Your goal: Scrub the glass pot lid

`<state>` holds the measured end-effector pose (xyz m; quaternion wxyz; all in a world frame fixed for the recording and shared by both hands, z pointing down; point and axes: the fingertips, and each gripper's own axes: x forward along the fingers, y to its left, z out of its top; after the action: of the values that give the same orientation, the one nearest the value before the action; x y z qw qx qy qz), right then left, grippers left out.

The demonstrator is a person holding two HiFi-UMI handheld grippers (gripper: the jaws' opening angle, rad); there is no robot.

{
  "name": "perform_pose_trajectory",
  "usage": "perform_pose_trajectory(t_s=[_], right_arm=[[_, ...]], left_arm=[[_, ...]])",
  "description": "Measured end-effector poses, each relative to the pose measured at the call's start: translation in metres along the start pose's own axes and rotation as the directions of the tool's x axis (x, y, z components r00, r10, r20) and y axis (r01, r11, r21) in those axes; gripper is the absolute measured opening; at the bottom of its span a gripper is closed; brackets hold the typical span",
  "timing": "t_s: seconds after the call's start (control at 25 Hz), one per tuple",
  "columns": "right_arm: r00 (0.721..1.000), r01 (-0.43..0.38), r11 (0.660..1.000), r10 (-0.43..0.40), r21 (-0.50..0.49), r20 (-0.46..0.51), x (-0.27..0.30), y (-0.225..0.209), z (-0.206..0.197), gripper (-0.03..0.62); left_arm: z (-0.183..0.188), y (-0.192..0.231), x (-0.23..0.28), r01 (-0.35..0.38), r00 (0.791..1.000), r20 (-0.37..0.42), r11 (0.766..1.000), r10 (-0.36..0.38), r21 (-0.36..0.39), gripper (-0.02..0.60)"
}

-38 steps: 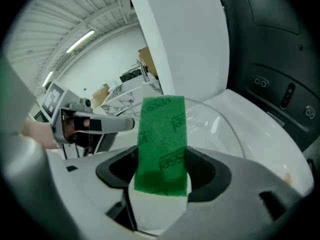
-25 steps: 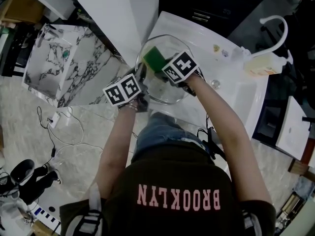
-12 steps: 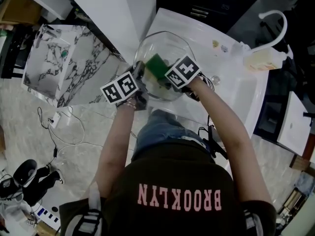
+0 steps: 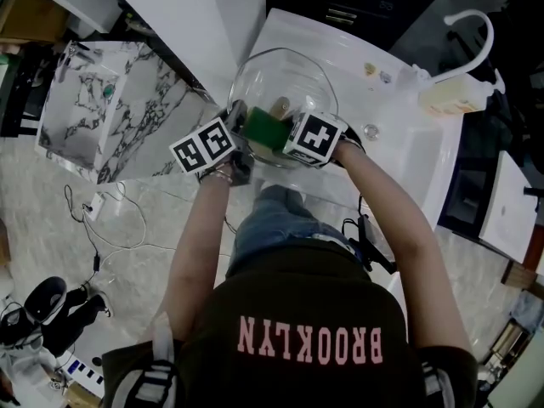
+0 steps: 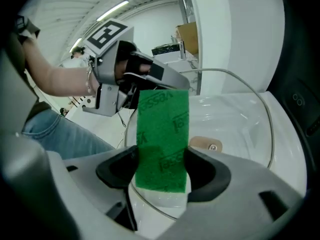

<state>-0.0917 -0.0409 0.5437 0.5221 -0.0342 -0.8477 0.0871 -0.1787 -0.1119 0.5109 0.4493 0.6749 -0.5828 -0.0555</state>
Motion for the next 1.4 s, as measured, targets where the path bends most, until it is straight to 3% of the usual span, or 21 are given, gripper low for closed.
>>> perform_pose_trajectory(t_s=[0.28, 0.48, 0.56, 0.72, 0.88, 1.04, 1.24, 1.4], right_arm=[[0.997, -0.065, 0.99, 0.059, -0.124, -0.052, -0.001, 0.021, -0.029, 0.282], [0.996, -0.049, 0.968, 0.028, -0.248, -0.085, -0.006, 0.02, -0.042, 0.282], [0.998, -0.013, 0.973, -0.001, -0.229, -0.062, -0.012, 0.01, -0.042, 0.282], [0.992, 0.102, 0.99, -0.094, -0.101, 0.084, -0.041, -0.028, -0.028, 0.282], [0.95, 0.217, 0.976, -0.21, -0.004, 0.231, -0.069, -0.069, -0.01, 0.282], [0.914, 0.278, 0.96, -0.277, 0.04, 0.295, -0.075, -0.101, 0.003, 0.282], [0.941, 0.243, 0.97, -0.237, 0.006, 0.24, -0.059, -0.12, 0.012, 0.282], [0.965, 0.238, 0.961, -0.218, -0.139, 0.146, -0.043, -0.128, 0.016, 0.282]], left_arm=[[-0.003, 0.001, 0.0, -0.001, 1.0, -0.003, 1.0, 0.001, -0.003, 0.02], [-0.008, 0.002, -0.001, -0.003, 1.0, -0.011, 1.0, 0.002, -0.007, 0.02], [-0.008, 0.002, -0.001, -0.004, 1.0, -0.009, 1.0, 0.004, -0.008, 0.02], [-0.006, 0.0, 0.001, -0.005, 1.0, -0.015, 1.0, 0.005, 0.002, 0.02], [-0.007, 0.0, 0.0, -0.009, 1.0, -0.019, 1.0, 0.009, 0.003, 0.02], [-0.006, 0.0, 0.001, -0.012, 1.0, -0.024, 1.0, 0.013, 0.004, 0.02], [-0.005, -0.002, 0.004, -0.014, 0.999, -0.033, 1.0, 0.014, 0.009, 0.02], [-0.005, -0.001, 0.004, -0.018, 0.999, -0.038, 1.0, 0.018, 0.014, 0.02]])
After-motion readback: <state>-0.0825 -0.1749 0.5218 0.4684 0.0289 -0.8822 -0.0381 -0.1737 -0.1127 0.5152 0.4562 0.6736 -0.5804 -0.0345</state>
